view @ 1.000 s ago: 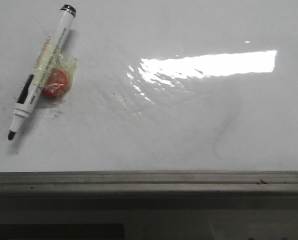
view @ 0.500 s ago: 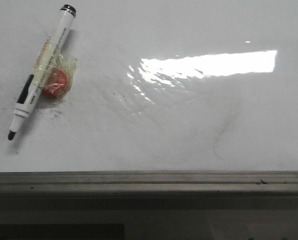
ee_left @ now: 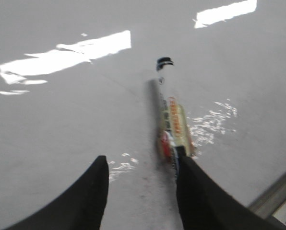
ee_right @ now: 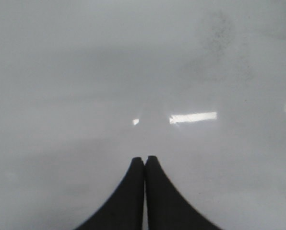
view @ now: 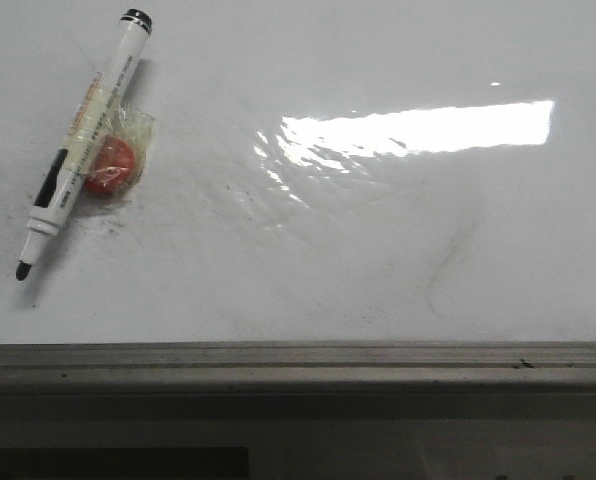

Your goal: Write number 8 on whiteboard

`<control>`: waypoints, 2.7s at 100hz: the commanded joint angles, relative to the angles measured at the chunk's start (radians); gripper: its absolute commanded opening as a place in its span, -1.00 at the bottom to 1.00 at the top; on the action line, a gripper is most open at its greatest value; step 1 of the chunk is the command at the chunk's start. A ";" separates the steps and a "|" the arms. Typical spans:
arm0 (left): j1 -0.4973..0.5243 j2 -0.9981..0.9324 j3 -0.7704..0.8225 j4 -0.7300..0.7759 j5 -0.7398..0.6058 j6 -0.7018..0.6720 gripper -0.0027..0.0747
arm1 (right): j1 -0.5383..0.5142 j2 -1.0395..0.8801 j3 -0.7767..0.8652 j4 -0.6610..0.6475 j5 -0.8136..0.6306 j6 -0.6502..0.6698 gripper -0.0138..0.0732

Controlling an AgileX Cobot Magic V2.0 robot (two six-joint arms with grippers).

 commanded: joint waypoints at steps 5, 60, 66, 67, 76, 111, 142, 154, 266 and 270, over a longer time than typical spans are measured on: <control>-0.078 0.117 -0.036 -0.059 -0.150 -0.007 -0.13 | 0.002 0.020 -0.026 0.000 -0.071 0.000 -0.83; -0.101 0.427 -0.135 -0.056 -0.191 -0.007 -0.19 | 0.002 0.020 -0.026 0.000 -0.069 0.000 -0.83; -0.101 0.429 -0.135 -0.058 -0.190 -0.008 -0.26 | 0.006 0.020 -0.026 0.000 -0.069 0.000 -0.83; -0.101 0.429 -0.135 -0.058 -0.190 -0.008 -0.29 | 0.008 0.020 -0.026 0.000 -0.069 0.000 -0.83; -0.101 0.429 -0.135 -0.058 -0.190 -0.008 -0.51 | 0.025 0.020 -0.026 0.000 -0.069 0.000 -0.83; -0.101 0.428 -0.135 -0.052 -0.181 -0.008 -0.98 | 0.150 0.028 -0.033 0.000 -0.039 -0.011 -0.83; -0.109 0.365 -0.135 0.118 -0.176 -0.007 -0.98 | 0.481 0.169 -0.135 0.026 -0.003 -0.144 -0.82; -0.140 0.358 -0.135 0.208 -0.176 -0.007 -0.98 | 0.628 0.242 -0.191 0.028 -0.026 -0.144 -0.72; -0.221 0.362 -0.135 0.521 -0.285 -0.007 -0.98 | 1.054 0.767 -0.483 0.134 -0.291 -0.123 -0.51; -0.221 0.362 -0.135 0.521 -0.273 -0.007 -0.94 | 1.054 0.767 -0.483 0.136 -0.293 -0.123 -0.56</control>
